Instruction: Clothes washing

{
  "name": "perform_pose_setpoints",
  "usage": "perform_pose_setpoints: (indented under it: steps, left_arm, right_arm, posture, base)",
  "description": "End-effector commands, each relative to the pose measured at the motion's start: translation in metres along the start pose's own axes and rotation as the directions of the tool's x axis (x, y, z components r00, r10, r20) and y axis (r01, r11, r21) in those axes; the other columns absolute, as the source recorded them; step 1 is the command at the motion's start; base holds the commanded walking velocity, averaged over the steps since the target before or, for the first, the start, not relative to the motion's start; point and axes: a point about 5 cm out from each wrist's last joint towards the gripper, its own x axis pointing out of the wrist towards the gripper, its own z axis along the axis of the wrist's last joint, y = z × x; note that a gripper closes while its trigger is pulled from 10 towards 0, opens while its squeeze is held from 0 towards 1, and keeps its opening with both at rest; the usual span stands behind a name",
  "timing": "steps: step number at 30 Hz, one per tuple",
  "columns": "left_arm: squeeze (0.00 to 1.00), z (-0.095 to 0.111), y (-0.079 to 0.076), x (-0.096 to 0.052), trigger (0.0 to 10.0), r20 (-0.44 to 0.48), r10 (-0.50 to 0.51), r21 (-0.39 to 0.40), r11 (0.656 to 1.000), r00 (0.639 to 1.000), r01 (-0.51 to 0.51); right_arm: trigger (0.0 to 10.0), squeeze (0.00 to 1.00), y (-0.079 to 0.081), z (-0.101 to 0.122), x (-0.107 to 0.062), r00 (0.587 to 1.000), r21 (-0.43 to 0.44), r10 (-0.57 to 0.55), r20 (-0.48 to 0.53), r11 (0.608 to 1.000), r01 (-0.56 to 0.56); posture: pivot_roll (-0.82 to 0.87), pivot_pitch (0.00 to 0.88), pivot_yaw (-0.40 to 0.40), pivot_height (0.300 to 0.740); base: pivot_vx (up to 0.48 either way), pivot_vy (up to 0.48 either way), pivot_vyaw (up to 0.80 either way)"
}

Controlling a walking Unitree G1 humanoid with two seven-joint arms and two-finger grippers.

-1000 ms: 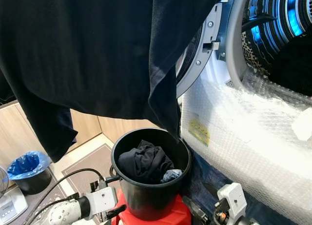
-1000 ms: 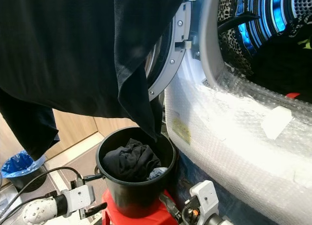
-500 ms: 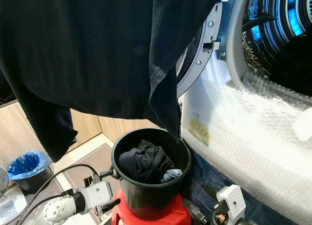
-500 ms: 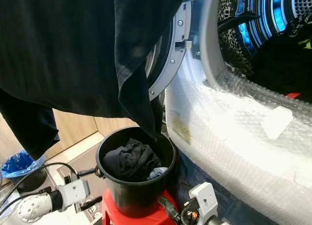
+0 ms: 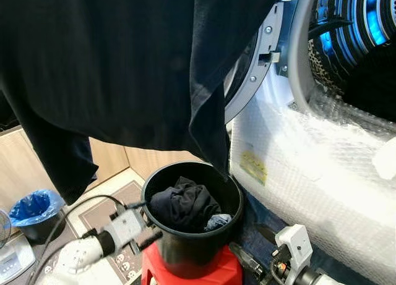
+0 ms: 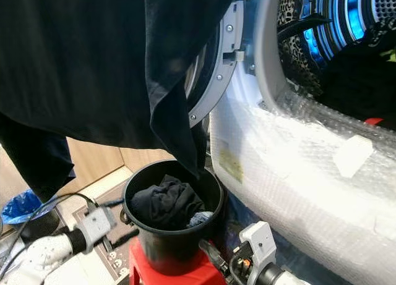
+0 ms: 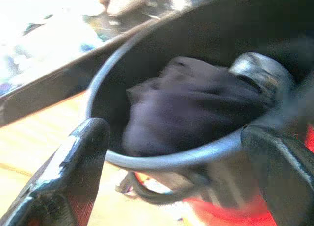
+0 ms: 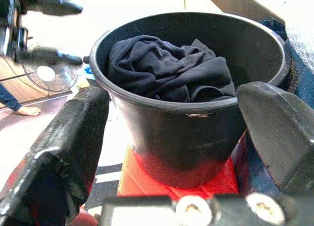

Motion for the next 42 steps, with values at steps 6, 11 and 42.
perform_pose_setpoints:
  steps: [6,11,42]
  left_arm:
    - [0.00,0.019,0.029,0.018,10.0,0.053,0.137,-0.183,0.975,0.989,-0.125]
    - [0.00,0.019,0.038,0.032,10.0,-0.017,0.247,-0.364,0.901,0.969,-0.236]
    - [0.00,0.044,-0.016,0.099,10.0,-0.323,0.084,-0.771,0.554,0.943,-0.313]
  right_arm:
    - [10.0,0.00,0.005,0.008,-0.005,1.000,0.006,-0.012,0.027,1.000,0.012]
    - [10.0,0.00,0.008,0.011,-0.007,1.000,0.007,-0.013,0.027,1.000,0.013]
    - [10.0,0.00,0.019,0.017,-0.007,1.000,0.029,-0.024,0.015,0.999,0.024]
  posture:
    - [-0.16,0.028,0.045,0.740]
    - [-0.16,0.056,0.042,0.740]
    - [-0.18,0.138,0.072,0.740]
  base:
    - [0.000,0.000,0.00]
    - [0.000,0.000,0.00]
    - [0.000,0.000,0.00]
